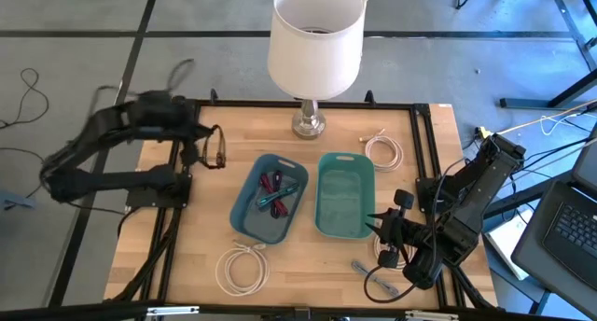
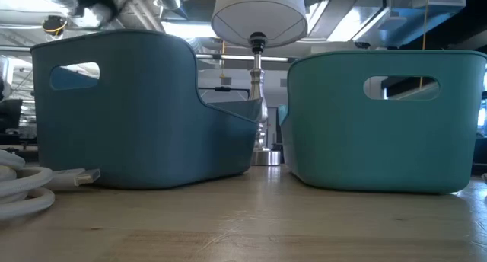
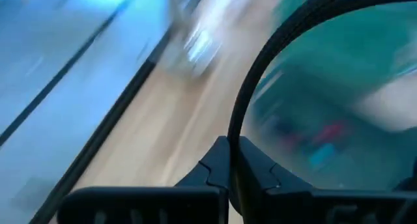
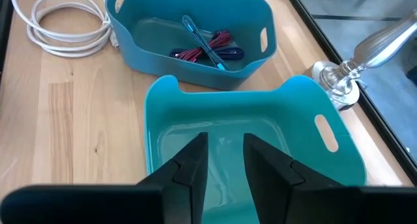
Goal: Pick and place items into bin
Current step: Put the black charger cable into the green bin
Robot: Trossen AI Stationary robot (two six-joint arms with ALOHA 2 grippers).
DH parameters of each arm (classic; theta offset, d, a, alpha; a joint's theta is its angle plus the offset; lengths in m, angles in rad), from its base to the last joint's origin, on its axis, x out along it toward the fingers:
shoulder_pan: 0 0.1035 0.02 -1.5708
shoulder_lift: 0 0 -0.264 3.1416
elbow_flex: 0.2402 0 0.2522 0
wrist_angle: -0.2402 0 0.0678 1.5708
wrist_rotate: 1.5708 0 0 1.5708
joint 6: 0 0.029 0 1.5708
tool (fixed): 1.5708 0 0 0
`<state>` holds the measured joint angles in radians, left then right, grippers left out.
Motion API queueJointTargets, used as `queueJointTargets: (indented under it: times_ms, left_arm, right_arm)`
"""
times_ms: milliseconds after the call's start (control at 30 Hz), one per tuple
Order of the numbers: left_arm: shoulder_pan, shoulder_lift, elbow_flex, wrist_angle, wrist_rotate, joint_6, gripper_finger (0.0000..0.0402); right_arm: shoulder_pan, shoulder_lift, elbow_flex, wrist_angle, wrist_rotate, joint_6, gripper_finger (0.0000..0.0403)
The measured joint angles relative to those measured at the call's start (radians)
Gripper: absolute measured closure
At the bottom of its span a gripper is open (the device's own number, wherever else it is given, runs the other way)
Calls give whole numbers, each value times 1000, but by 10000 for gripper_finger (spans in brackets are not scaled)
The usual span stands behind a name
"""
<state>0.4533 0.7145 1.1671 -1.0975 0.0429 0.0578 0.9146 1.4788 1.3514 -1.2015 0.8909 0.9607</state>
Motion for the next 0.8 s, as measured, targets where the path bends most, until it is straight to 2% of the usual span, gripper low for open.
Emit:
queueJointTargets:
  times_ms: [167,367,467,567,667,800]
  left_arm:
    - [-151,-133,-80,295,168,-90,399]
    - [-354,-178,-342,731,238,-126,399]
    - [-460,-142,-467,968,250,-101,399]
    - [-552,-82,-538,1162,233,-39,399]
    - [-627,-4,-560,1317,198,27,399]
    - [-692,139,-561,1480,141,100,399]
  right_arm:
    - [0,0,0,8,11,0,301]
    - [0,0,0,13,14,0,301]
    - [0,0,0,12,14,0,301]
    - [0,0,0,13,14,0,301]
    - [0,0,0,21,16,-2,301]
    - [0,-1,0,70,86,-53,301]
